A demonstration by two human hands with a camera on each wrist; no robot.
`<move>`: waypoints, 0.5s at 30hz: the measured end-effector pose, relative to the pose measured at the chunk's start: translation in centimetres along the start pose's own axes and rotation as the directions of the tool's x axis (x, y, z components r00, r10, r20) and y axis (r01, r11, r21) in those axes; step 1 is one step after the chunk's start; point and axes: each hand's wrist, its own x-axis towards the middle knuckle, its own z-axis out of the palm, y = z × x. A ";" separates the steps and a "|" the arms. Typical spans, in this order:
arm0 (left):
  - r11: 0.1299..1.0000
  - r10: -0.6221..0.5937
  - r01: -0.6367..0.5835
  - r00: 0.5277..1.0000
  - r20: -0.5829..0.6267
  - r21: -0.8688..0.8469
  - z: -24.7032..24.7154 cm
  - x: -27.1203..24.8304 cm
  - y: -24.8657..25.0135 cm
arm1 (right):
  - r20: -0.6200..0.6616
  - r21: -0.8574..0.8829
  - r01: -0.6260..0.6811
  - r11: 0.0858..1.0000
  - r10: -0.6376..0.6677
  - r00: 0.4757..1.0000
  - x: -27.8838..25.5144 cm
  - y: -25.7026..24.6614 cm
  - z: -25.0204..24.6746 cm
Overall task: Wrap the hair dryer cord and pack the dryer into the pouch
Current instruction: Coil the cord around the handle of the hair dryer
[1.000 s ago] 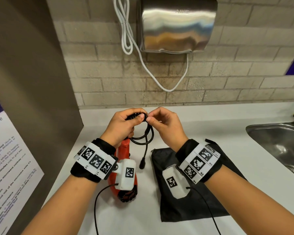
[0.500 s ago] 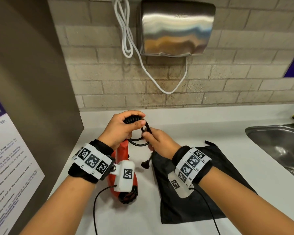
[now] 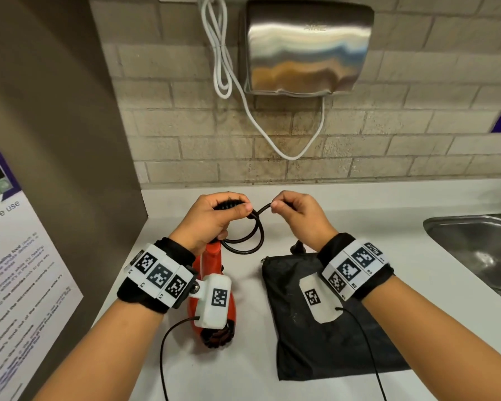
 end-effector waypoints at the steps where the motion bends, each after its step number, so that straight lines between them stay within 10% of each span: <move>1: 1.000 -0.001 0.001 1.000 0.007 0.015 0.0 0.1 0.0 | -0.031 0.001 0.018 1.000 -0.018 0.999 0.0 -0.4 -0.2; 15: 0.974 0.008 -0.066 0.967 0.255 0.218 1.4 -0.4 0.2 | -0.094 -0.058 0.227 0.972 -0.232 0.968 -1.5 -3.2 -0.2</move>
